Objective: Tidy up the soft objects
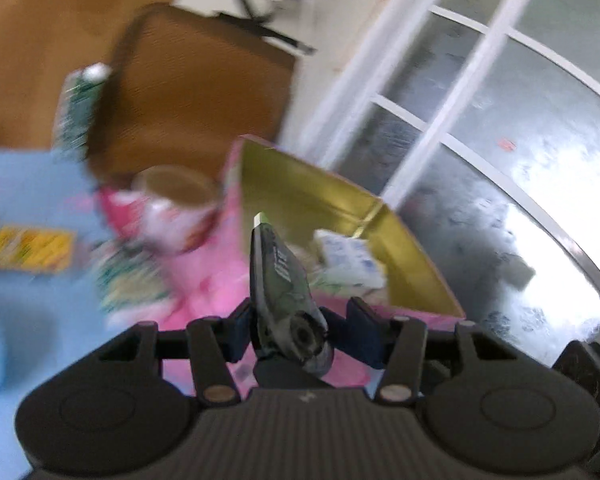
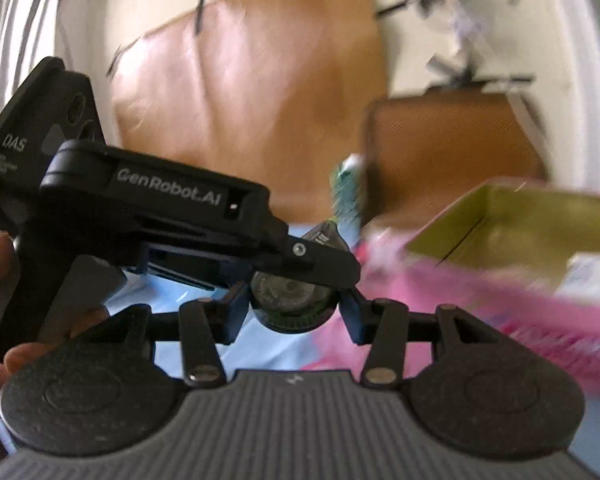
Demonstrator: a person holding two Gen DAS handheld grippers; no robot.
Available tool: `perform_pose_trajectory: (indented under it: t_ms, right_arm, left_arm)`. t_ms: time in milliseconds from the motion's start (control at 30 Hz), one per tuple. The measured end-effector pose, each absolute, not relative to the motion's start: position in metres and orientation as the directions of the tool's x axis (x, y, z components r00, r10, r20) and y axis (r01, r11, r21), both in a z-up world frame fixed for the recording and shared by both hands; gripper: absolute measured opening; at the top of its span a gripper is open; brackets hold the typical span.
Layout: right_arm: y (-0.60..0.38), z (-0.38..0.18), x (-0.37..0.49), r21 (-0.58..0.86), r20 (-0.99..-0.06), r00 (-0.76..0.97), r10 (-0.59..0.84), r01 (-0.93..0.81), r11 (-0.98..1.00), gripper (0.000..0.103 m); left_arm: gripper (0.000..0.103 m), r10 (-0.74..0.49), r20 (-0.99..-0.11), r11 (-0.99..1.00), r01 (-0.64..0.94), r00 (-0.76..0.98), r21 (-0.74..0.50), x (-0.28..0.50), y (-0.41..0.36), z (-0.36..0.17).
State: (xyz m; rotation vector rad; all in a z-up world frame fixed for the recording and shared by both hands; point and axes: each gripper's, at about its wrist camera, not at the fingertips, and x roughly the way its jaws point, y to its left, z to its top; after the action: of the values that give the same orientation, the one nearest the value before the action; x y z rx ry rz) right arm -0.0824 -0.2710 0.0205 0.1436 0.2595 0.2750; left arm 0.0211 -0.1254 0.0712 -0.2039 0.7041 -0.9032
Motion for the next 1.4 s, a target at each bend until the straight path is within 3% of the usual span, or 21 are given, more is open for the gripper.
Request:
perform_pose_trajectory:
  t_ms: [167, 567, 700, 800, 867, 1200, 1400]
  right_arm:
    - [-0.313, 0.024, -0.08, 0.178, -0.203, 0.968, 0.15, -0.114, 0.977, 0.052]
    - [-0.369, 0.007, -0.061, 0.199, -0.249, 0.968, -0.038, 0.089, 0.976, 0.052]
    - [-0.376, 0.005, -0.05, 0.167, -0.253, 0.96, -0.117, 0.162, 0.973, 0.053]
    - [-0.379, 0.003, -0.043, 0.124, -0.254, 0.939, -0.232, 0.27, 0.955, 0.055]
    - [-0.381, 0.002, -0.045, 0.141, -0.245, 0.942, -0.23, 0.269, 0.953, 0.055]
    - [-0.36, 0.007, -0.068, 0.183, -0.237, 0.94, -0.244, 0.29, 0.94, 0.054]
    - [-0.323, 0.016, -0.08, 0.172, -0.218, 0.957, -0.193, 0.232, 0.957, 0.056]
  left_arm:
    - [0.05, -0.784, -0.492, 0.589, 0.703, 0.379, -0.398, 0.031, -0.193, 0.076]
    - [0.051, -0.757, -0.546, 0.589, 0.735, 0.358, -0.336, 0.042, -0.274, 0.059]
    - [0.063, -0.722, -0.551, 0.626, 0.735, 0.419, -0.26, 0.042, -0.287, 0.06]
    - [0.073, -0.694, -0.542, 0.663, 0.715, 0.474, -0.222, 0.039, -0.28, 0.062]
    - [0.08, -0.664, -0.537, 0.695, 0.696, 0.521, -0.184, 0.036, -0.272, 0.064]
    - [0.088, -0.538, -0.497, 0.797, 0.603, 0.681, -0.036, 0.003, -0.209, 0.069]
    - [0.095, -0.475, -0.463, 0.858, 0.51, 0.748, -0.055, -0.014, -0.135, 0.064]
